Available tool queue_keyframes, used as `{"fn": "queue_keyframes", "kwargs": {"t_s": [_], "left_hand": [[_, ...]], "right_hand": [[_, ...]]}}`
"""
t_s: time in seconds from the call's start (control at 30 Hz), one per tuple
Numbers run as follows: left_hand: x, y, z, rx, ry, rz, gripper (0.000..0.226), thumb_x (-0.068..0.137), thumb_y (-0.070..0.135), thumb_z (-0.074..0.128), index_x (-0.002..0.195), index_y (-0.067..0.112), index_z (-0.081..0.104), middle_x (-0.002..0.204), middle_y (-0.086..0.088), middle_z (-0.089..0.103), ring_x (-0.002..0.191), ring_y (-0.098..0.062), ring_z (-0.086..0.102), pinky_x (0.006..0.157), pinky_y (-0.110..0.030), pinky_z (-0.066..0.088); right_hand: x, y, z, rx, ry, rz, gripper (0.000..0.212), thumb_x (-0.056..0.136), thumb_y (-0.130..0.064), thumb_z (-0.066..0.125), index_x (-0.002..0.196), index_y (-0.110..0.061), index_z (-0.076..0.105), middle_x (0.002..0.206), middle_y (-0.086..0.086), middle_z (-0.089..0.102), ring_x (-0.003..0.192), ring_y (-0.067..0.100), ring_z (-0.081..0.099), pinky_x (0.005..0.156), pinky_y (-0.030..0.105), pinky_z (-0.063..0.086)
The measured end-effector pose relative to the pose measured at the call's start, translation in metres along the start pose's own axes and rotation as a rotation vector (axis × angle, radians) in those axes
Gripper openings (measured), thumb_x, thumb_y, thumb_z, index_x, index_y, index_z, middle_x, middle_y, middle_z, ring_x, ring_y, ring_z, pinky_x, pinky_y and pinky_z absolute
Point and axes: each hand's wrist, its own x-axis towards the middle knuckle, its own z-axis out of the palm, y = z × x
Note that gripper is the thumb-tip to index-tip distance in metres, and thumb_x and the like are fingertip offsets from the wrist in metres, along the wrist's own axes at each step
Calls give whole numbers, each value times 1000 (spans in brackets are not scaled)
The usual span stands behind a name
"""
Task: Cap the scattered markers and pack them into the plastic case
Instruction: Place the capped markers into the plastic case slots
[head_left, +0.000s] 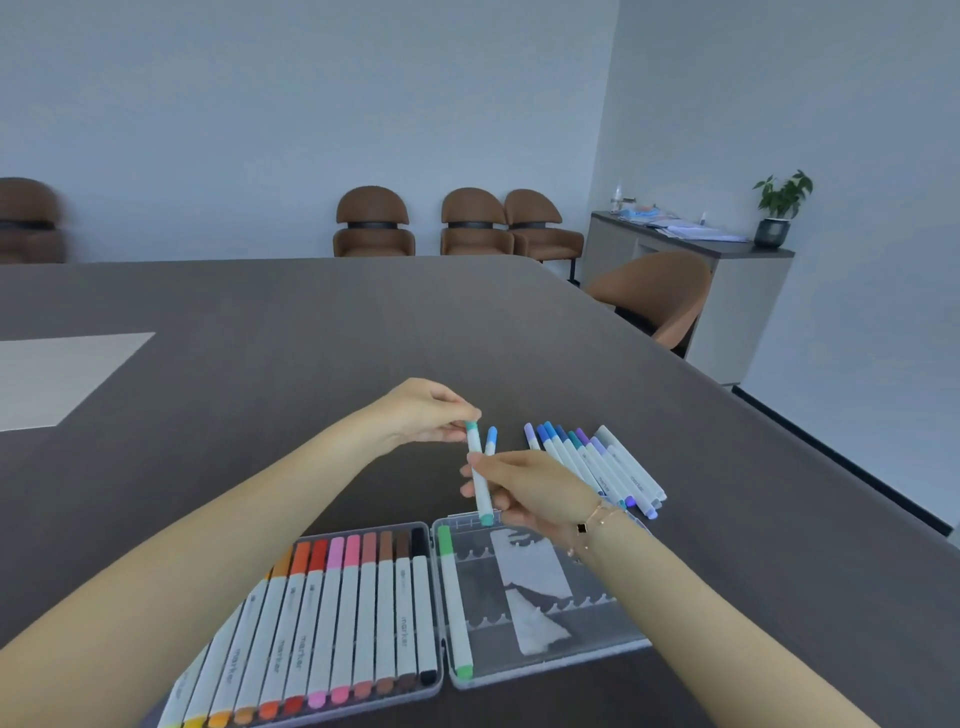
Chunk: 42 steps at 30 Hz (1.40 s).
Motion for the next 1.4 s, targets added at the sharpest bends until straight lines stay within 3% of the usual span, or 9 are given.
{"fn": "queue_keyframes", "kwargs": {"t_s": [0.23,0.4,0.5,0.57,0.73,0.83,0.93,1.2,1.4], "left_hand": [[-37,-21,-5,313,-324,-37,22,82,28,73,97,13,69,95,0,72,90,-10,67,86,-23,54],[-49,-39,4,467,-323,33,21,79,39,73,92,24,72,96,11,68,94,-7,60,79,-23,48],[-50,-47,3,470,-311,83,23,78,38,74,93,21,73,94,10,69,92,-9,63,84,-27,51],[-50,-51,2,458,-305,126,24,77,39,74,92,21,73,92,9,71,89,-9,65,87,-30,52],[-49,-60,8,398,-275,199,18,76,35,76,87,21,75,85,8,73,80,-5,66,76,-22,52],[-46,-62,10,379,-252,212,14,74,34,78,82,23,75,81,7,72,74,-2,65,69,-18,50],[-43,-65,10,357,-251,209,16,72,35,79,79,21,75,78,6,72,70,-2,65,65,-18,49],[-37,-61,10,357,-300,183,16,72,33,79,77,18,75,79,2,72,75,-9,65,76,-27,53],[-27,-53,9,412,-251,211,13,74,35,78,75,22,74,75,8,70,66,-1,60,67,-19,49]], "right_hand": [[-32,20,12,-602,-110,-28,30,91,-38,58,68,-18,60,62,-5,62,40,1,51,50,10,44],[-38,34,26,-754,-87,-22,41,88,-48,56,79,-10,69,71,-3,64,55,6,48,55,15,40],[-36,38,28,-815,-67,-56,39,87,-48,59,72,-11,65,70,5,58,54,7,46,57,17,38],[-37,36,24,-859,-84,-64,37,87,-47,58,64,-19,58,63,-2,54,55,6,47,57,16,37],[-36,42,19,-941,-102,-160,42,86,-51,58,64,-16,53,55,-2,46,50,8,42,59,19,37],[-37,46,14,-992,-118,-225,44,86,-56,53,72,-14,57,65,5,51,58,11,47,64,22,39],[-39,48,9,-1018,-141,-286,44,88,-56,50,78,-14,61,75,6,56,61,9,47,61,16,36],[-34,43,8,-1079,-184,-325,39,87,-54,55,63,-23,49,59,-6,46,55,8,43,57,18,33],[-35,39,2,-1057,-192,-338,46,88,-53,52,76,-10,62,71,8,58,58,9,48,59,17,36]]}}
